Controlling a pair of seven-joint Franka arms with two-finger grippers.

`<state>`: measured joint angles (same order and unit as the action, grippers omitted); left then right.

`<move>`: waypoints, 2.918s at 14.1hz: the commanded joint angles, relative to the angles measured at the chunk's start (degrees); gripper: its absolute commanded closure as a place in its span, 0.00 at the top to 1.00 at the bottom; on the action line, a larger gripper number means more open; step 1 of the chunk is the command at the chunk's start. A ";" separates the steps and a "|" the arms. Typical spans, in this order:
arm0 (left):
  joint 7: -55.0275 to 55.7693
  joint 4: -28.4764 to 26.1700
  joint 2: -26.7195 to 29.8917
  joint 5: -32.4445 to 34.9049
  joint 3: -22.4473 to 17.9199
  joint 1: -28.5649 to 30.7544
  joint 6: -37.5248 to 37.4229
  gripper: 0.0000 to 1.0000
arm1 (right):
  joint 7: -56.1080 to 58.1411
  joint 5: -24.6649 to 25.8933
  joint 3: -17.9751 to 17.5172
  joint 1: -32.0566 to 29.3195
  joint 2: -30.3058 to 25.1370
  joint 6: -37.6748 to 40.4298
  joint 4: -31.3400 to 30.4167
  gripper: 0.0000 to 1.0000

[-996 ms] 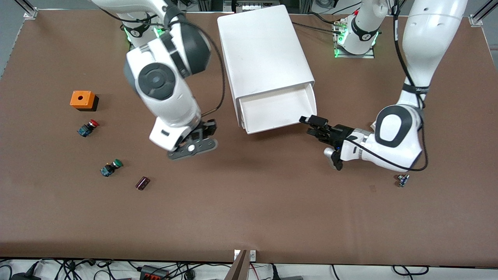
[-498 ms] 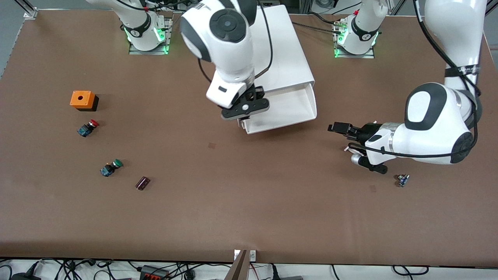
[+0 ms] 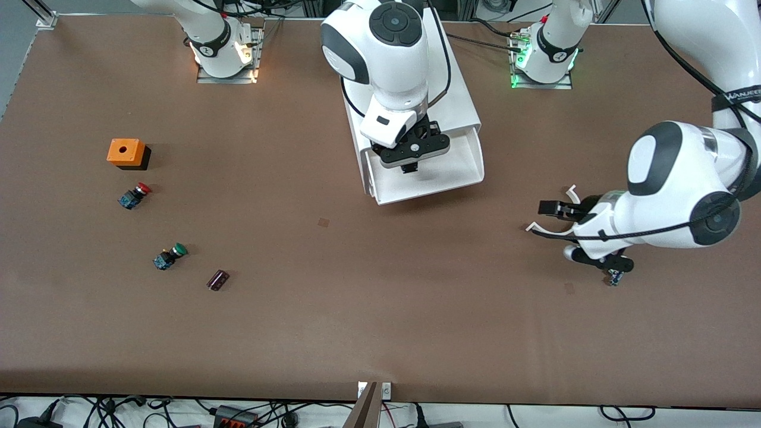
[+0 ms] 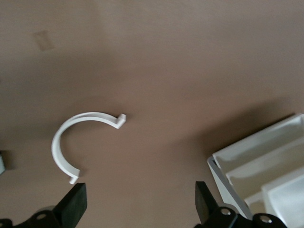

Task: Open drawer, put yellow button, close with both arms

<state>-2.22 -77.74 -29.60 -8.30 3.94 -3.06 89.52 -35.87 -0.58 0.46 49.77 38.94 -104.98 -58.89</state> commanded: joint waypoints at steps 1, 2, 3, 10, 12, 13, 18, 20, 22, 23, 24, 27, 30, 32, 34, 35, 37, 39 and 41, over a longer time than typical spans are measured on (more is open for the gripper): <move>0.99 4.01 -3.19 1.80 0.01 0.78 -0.93 1.00 | -2.71 -0.65 -0.98 0.24 2.62 -0.58 2.90 0.00; 1.17 3.83 -3.36 2.67 0.01 0.69 -0.67 1.00 | -2.71 -0.65 -1.08 0.24 2.80 -0.58 2.82 0.00; 1.87 3.83 -3.54 3.63 0.01 0.25 -0.66 1.00 | -2.71 -0.73 -1.08 0.24 3.41 -0.58 2.82 0.00; 6.09 3.65 -3.72 5.66 0.19 -0.10 -0.66 1.00 | -2.88 -3.55 -1.78 0.68 5.35 -0.66 2.82 0.00; 6.18 3.65 -3.72 5.66 0.19 -0.10 -0.66 1.00 | -2.62 -3.46 -1.60 0.68 5.62 -0.49 2.82 0.00; 6.18 3.65 -3.72 5.66 0.19 -0.10 -0.66 1.00 | -2.36 -3.55 -1.69 0.42 5.71 -0.58 2.82 0.00; 6.18 3.65 -3.72 5.66 0.36 -0.10 -0.66 1.00 | -2.71 -3.02 -1.08 0.85 5.71 -0.49 2.90 1.00; 6.18 3.65 -3.80 5.66 0.45 -0.10 -0.66 1.00 | -2.88 -3.02 -0.81 0.86 5.53 -0.14 2.90 1.00; 6.27 3.65 -3.80 5.58 0.54 -0.10 -0.66 1.00 | -2.88 -3.02 -0.55 0.86 5.36 0.04 2.99 1.00; 6.35 3.65 -3.72 5.58 0.62 -0.19 -0.66 1.00 | -2.88 -3.02 -0.55 0.86 5.18 0.04 3.17 1.00; 7.40 3.65 -3.72 5.05 0.71 -0.45 -0.66 1.00 | -2.88 -3.02 -0.46 0.42 4.74 0.13 3.78 1.00; 13.37 3.65 -3.45 4.87 0.89 -4.04 -0.23 1.00 | -2.54 -3.02 1.90 -1.16 3.43 1.53 5.98 1.00; 18.30 2.61 -3.19 4.00 1.76 -5.64 3.10 1.00 | -0.79 -3.02 2.00 -7.91 0.88 4.42 6.07 1.00; 24.86 -1.25 -1.88 3.82 4.39 -5.73 8.71 1.00 | 3.51 -2.67 2.17 -12.48 0.09 5.66 5.81 1.00; 30.24 -4.59 -0.73 3.99 7.90 -5.73 13.73 1.00 | 8.16 -3.28 2.35 -18.53 -0.71 7.93 5.45 1.00; 32.61 -5.91 -0.55 4.25 8.79 -6.25 15.67 1.00 | 12.19 -3.02 2.26 -21.44 -0.88 10.12 5.45 1.00; 37.27 -6.98 -0.29 4.61 9.33 -9.14 19.01 1.00 | 22.29 -2.76 2.44 -26.80 -1.24 14.00 5.45 1.00; 38.17 -7.77 -0.46 4.61 9.50 -11.78 20.86 1.00 | 24.71 -2.76 2.44 -32.16 -2.37 16.20 5.45 1.00; 38.78 -9.70 -0.20 4.61 9.42 -14.42 21.05 1.00 | 25.33 -2.76 2.44 -36.13 -3.87 19.44 5.45 1.00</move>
<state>35.20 -83.27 -32.47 -4.40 13.71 -15.56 109.10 -11.57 -3.42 4.02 16.64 37.59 -89.09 -53.02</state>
